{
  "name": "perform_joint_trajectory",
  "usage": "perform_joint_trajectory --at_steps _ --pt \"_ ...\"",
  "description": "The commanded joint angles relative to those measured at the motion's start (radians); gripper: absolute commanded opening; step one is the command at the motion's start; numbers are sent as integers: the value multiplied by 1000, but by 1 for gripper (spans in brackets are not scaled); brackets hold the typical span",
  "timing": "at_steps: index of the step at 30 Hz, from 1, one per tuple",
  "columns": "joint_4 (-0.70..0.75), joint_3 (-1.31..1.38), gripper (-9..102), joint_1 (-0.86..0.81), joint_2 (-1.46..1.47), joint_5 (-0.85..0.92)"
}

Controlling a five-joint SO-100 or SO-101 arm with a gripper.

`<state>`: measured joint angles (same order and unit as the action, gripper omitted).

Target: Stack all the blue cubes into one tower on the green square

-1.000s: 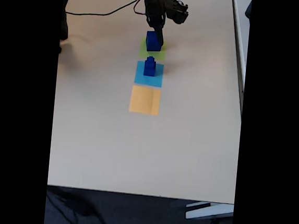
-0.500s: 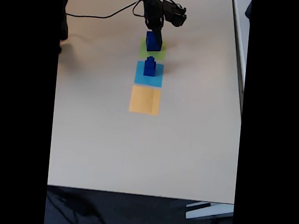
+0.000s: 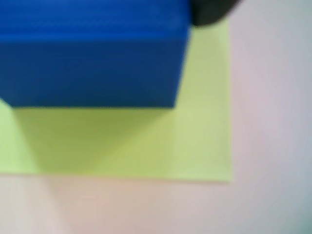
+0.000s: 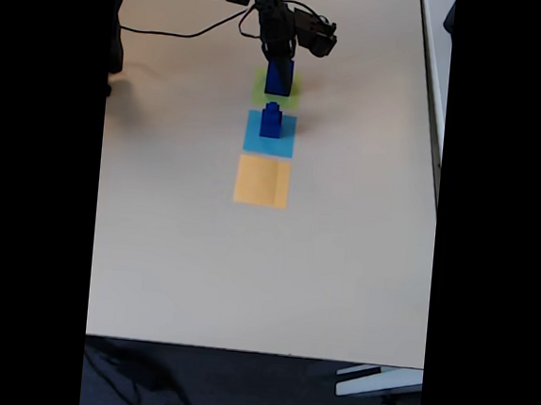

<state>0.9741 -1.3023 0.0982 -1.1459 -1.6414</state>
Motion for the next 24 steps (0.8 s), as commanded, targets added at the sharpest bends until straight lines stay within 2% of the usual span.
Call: perform_joint_trajectory --at_steps 1,12,24 --pt "-29 6 38 -8 -32 8" --pt "-104 55 38 6 -75 37" --pt "-87 167 38 -67 -178 281"
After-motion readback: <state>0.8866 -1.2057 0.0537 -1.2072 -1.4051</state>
